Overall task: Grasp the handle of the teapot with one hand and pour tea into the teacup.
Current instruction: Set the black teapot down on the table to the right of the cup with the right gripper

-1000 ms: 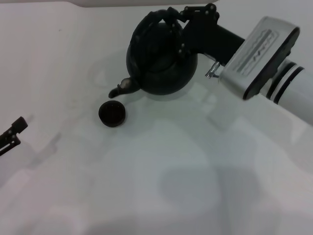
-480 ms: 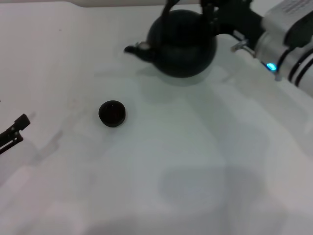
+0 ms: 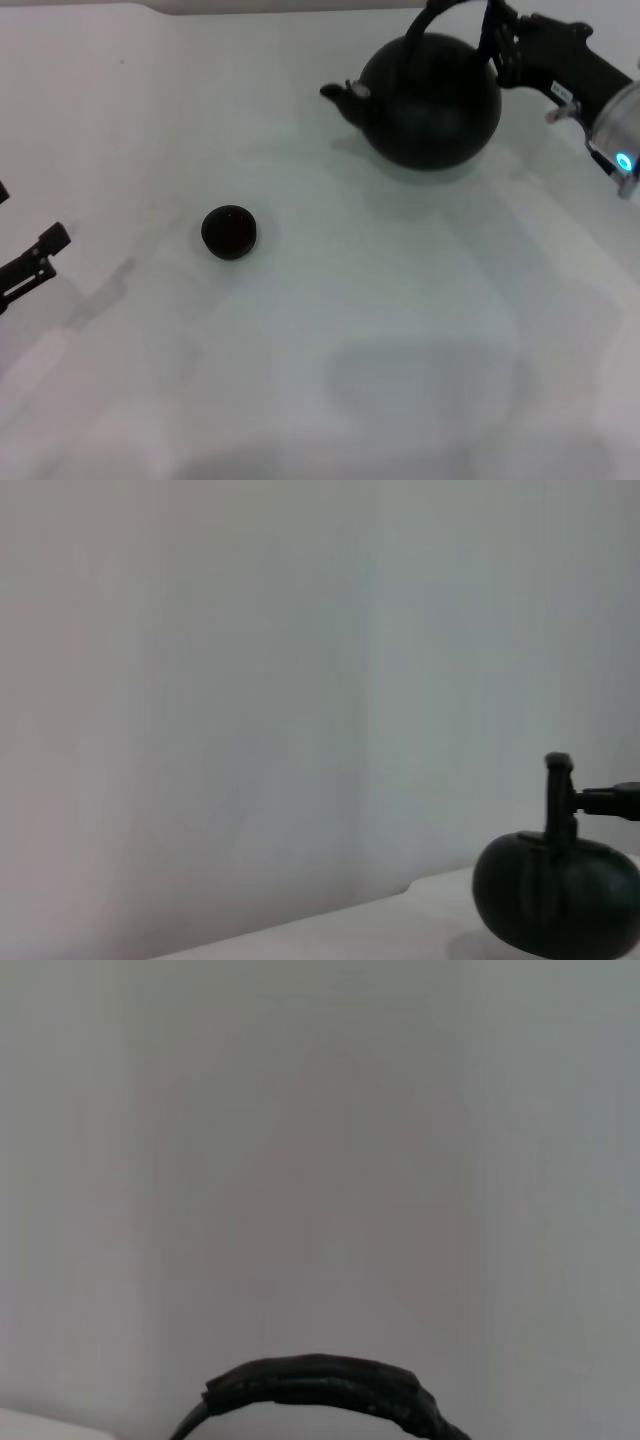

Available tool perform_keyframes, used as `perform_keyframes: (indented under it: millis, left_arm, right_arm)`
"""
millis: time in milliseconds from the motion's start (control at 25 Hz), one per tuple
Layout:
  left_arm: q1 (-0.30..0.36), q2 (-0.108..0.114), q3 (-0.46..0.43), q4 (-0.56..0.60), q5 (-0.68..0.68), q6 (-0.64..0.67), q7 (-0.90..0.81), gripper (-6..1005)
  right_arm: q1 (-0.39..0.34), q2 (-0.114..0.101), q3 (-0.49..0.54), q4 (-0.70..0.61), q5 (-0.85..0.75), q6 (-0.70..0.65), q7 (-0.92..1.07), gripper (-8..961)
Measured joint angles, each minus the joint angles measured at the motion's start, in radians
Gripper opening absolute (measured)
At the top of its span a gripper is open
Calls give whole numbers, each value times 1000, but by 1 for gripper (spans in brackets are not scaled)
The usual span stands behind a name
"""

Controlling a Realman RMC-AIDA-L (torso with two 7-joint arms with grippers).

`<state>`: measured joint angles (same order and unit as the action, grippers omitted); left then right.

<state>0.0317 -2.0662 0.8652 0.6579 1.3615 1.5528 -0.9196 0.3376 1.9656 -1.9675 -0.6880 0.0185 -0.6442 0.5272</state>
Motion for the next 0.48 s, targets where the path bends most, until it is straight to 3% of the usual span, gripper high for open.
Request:
perform_keyframes:
  millis: [120, 480]
  left_arm:
    - [-12, 0, 0, 0, 11, -13, -4, 885]
    - [-30, 0, 0, -2, 19, -28, -8, 886]
  right_arm:
    - [-21, -14, -11, 10, -67, -59, 70, 101]
    - [-65, -19, -5, 17, -151, -131, 110, 100]
